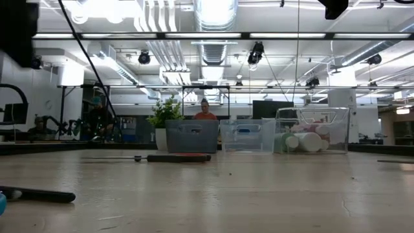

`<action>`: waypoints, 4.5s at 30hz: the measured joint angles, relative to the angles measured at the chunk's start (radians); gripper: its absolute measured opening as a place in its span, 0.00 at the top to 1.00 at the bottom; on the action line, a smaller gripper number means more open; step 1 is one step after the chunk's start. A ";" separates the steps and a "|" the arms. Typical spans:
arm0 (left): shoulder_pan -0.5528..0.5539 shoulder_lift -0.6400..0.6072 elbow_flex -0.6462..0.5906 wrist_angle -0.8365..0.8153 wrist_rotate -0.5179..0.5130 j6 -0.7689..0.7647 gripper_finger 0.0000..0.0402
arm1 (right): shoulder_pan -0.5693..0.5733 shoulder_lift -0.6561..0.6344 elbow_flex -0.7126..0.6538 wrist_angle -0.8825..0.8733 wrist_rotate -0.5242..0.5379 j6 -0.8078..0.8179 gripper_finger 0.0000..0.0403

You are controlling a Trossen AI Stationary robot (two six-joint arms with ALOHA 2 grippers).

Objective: Pick & Place Paint Supplies
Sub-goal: Put the gold paint brush into the white transparent bin

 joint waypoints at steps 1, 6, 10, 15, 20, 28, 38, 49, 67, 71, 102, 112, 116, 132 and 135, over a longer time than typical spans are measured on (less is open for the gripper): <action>0.000 0.017 0.000 -0.002 0.032 -0.002 0.71 | 0.000 0.000 0.000 0.000 0.000 -0.002 0.29; -0.025 0.086 0.000 -0.004 0.201 0.031 0.71 | 0.000 0.000 0.000 0.000 0.000 -0.002 0.29; -0.065 0.104 0.000 -0.004 0.191 0.071 0.71 | 0.000 0.000 0.000 0.000 0.000 -0.001 0.29; -0.134 0.104 0.000 0.056 0.169 0.160 0.71 | 0.000 0.000 0.000 0.000 0.000 -0.001 0.29; -0.171 0.104 0.000 0.082 0.158 0.404 0.71 | 0.000 0.000 0.000 0.000 0.000 -0.001 0.29; -0.165 0.104 0.000 0.072 0.107 0.661 0.71 | 0.000 0.000 0.000 0.000 0.000 0.000 0.29; -0.122 0.104 -0.060 0.026 0.064 0.724 0.71 | 0.000 0.000 0.000 0.000 0.000 0.001 0.29; -0.112 0.104 -0.164 0.192 0.085 0.750 0.71 | 0.000 0.000 0.000 0.000 0.000 -0.001 0.29; -0.106 0.103 -0.209 0.263 0.086 0.791 0.71 | 0.000 0.000 0.000 0.000 0.000 0.000 0.29; -0.100 0.102 -0.260 0.300 0.102 0.771 0.71 | 0.000 0.000 0.000 0.000 0.000 0.000 0.29; -0.023 0.099 -0.299 0.359 0.208 0.778 0.71 | 0.000 0.000 0.000 0.000 0.000 -0.001 0.29; -0.018 0.099 -0.301 0.368 0.213 0.779 0.71 | 0.000 0.000 0.000 0.000 0.000 -0.002 0.29; -0.018 0.099 -0.301 0.370 0.212 0.782 0.77 | 0.000 0.000 0.000 0.000 0.000 0.000 0.29; -0.008 0.099 -0.301 0.379 0.206 0.748 0.94 | 0.000 0.000 0.000 0.000 0.000 -0.002 0.29; 0.006 0.099 -0.301 0.379 0.217 0.732 0.94 | 0.000 0.000 0.000 0.000 0.000 0.000 0.29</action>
